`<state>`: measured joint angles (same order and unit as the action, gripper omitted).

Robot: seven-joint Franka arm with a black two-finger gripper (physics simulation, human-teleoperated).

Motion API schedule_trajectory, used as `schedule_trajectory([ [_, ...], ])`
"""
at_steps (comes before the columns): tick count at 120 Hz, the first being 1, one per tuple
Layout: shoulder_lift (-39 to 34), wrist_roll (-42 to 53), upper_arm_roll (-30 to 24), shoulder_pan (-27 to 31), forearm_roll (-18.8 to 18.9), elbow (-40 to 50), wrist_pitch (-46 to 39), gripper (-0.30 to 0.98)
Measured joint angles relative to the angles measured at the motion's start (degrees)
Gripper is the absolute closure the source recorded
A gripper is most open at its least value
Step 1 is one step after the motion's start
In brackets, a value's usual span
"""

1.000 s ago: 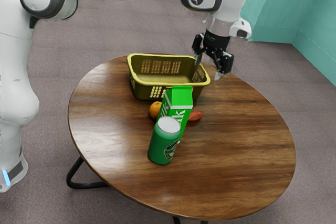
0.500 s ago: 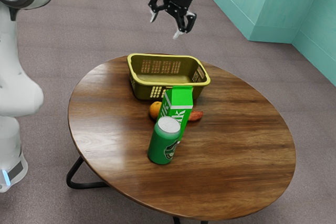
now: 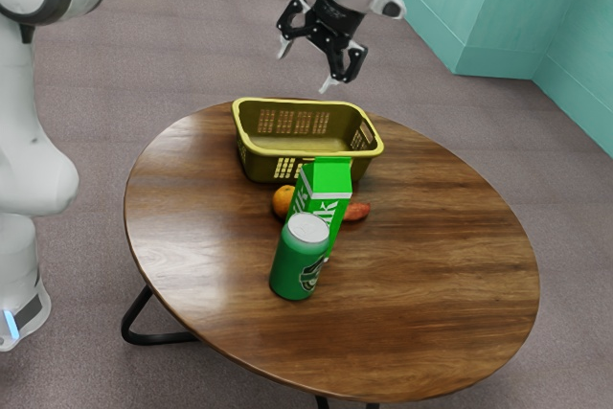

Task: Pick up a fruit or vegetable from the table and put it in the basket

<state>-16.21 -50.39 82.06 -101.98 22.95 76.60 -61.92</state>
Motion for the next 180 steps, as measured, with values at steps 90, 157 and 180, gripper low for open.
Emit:
schedule_trajectory([
  [90,-2.0,88.4,-1.4,2.1,-0.2,0.1,-5.6,0.00],
  [157,-2.1,112.0,-1.4,2.1,-0.2,0.2,-6.0,0.00],
  [180,-1.5,114.3,0.6,2.4,-0.8,0.2,-4.1,0.00],
])
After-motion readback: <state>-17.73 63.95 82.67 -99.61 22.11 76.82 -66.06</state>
